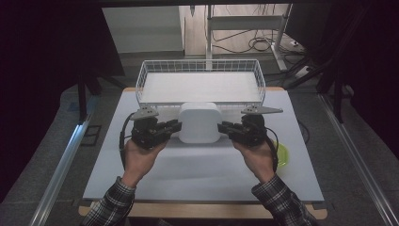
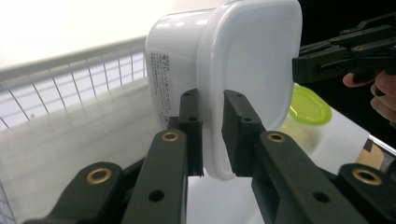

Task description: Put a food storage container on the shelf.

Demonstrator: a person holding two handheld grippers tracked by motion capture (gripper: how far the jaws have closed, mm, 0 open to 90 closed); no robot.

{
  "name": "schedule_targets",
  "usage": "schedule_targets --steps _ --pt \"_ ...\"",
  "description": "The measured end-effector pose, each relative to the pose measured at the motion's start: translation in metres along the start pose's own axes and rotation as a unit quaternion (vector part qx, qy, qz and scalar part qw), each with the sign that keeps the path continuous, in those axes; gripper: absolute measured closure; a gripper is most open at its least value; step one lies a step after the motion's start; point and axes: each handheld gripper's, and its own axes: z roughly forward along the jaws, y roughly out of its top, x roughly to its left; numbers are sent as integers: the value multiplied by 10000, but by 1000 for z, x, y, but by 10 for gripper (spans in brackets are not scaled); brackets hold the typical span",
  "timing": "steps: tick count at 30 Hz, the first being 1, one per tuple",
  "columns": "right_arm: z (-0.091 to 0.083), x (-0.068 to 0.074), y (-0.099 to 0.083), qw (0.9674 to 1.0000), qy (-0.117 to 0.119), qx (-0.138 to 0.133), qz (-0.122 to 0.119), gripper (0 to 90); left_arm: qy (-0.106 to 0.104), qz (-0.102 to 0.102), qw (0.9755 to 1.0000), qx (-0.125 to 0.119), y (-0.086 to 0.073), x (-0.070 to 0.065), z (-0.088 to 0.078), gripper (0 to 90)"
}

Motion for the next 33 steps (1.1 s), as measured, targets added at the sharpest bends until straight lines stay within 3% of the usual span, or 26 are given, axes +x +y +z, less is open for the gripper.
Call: schedule_targets --steps 16,23,33 --pt "-3 6 49 9992 -171 -278 -249 775 19 -16 9996 -267 40 14 -8 784" --pt "-1 3 66 9986 -269 -363 -279 775 4 -58 9995 -302 55 22 -4 784" --pt "4 -4 88 9980 -374 -472 -204 772 67 45 9996 -287 80 31 0 783"
